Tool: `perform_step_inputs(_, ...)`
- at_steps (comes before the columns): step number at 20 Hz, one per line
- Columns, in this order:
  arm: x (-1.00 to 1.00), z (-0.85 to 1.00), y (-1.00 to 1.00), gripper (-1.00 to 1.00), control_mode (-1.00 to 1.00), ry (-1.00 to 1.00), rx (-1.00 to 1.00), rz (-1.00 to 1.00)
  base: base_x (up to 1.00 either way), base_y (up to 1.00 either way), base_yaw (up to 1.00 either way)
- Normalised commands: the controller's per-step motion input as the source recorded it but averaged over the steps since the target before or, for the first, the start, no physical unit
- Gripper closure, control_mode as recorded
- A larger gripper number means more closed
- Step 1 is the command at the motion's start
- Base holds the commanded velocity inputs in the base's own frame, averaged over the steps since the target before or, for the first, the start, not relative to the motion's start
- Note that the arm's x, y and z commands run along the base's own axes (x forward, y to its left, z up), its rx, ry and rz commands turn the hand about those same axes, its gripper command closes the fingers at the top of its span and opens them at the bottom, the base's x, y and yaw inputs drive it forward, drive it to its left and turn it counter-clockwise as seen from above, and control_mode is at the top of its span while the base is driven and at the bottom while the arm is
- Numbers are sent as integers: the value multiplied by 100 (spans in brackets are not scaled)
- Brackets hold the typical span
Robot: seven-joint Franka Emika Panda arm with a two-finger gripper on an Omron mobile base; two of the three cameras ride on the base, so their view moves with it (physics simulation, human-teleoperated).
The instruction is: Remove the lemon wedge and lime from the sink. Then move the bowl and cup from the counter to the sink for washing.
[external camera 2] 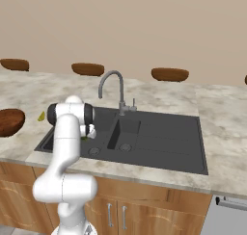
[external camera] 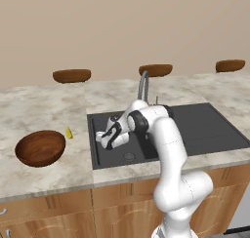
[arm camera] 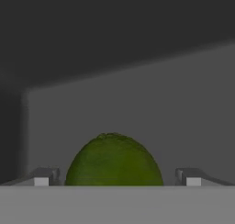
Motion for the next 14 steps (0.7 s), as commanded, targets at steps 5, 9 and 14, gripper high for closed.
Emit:
perform_step_inputs(5,11,-28,1,-100,-100,8,1,0,0,0,0)
perform_step_inputs(9,1,-23,4,100,-100,17,5,0,0,0,0)
perform_step_inputs(14,-3,-14,2,100,-100,15,3,-1,0,0,0)
